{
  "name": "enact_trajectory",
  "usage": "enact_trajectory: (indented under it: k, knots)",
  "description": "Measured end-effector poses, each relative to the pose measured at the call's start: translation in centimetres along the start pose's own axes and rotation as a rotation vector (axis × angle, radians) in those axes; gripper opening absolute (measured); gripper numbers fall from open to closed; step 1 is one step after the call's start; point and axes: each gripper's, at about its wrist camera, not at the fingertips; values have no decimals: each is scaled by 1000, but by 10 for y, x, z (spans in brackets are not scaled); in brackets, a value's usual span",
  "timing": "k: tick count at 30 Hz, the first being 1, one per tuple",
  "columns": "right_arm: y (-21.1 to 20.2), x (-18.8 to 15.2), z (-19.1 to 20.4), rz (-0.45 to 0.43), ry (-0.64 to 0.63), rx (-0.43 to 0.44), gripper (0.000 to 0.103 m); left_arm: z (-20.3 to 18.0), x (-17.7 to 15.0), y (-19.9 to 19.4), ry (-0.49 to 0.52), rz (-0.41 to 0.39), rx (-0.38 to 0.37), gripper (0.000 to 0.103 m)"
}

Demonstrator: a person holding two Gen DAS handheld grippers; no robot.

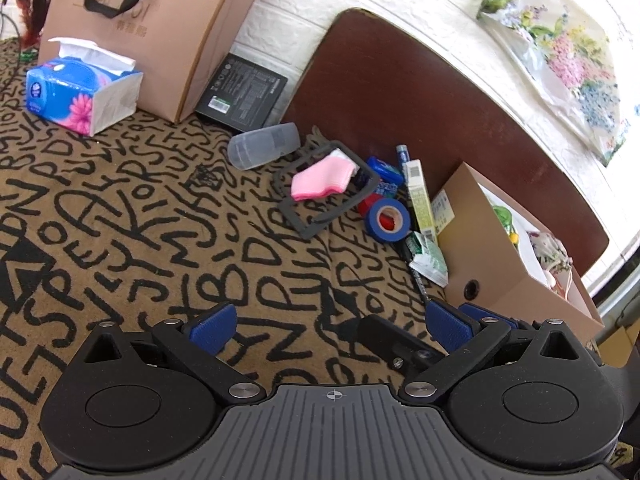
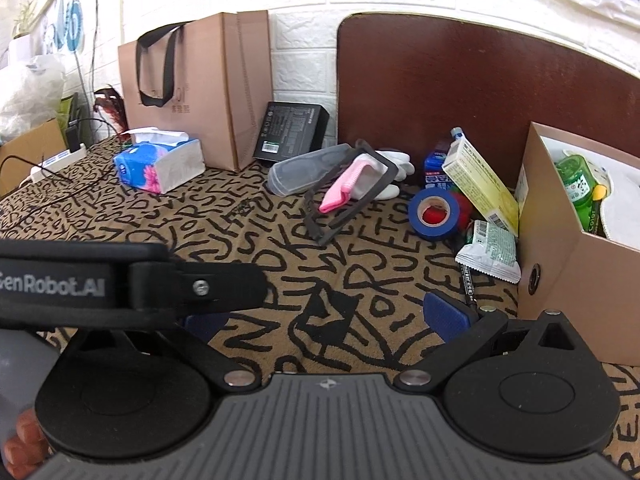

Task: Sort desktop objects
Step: 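Withdraw the left tool from the box toward the pink-handled glasses frame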

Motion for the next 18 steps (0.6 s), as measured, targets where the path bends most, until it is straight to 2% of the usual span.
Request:
enact_trajectory:
  k: [9, 18]
  knots:
    - [20, 7, -6, -8, 27, -13, 102, 11, 14, 22, -10, 8, -20, 103]
    - [48, 18, -18, -45, 20, -18, 102, 10, 42, 58, 14, 29, -62, 93]
Point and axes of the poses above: each gripper's, at about its wrist camera, not at the fingertips, and y roughly the way its jaws point, z to its left, x to its top, and after that the axes turned 11 degrees about x, right-handed
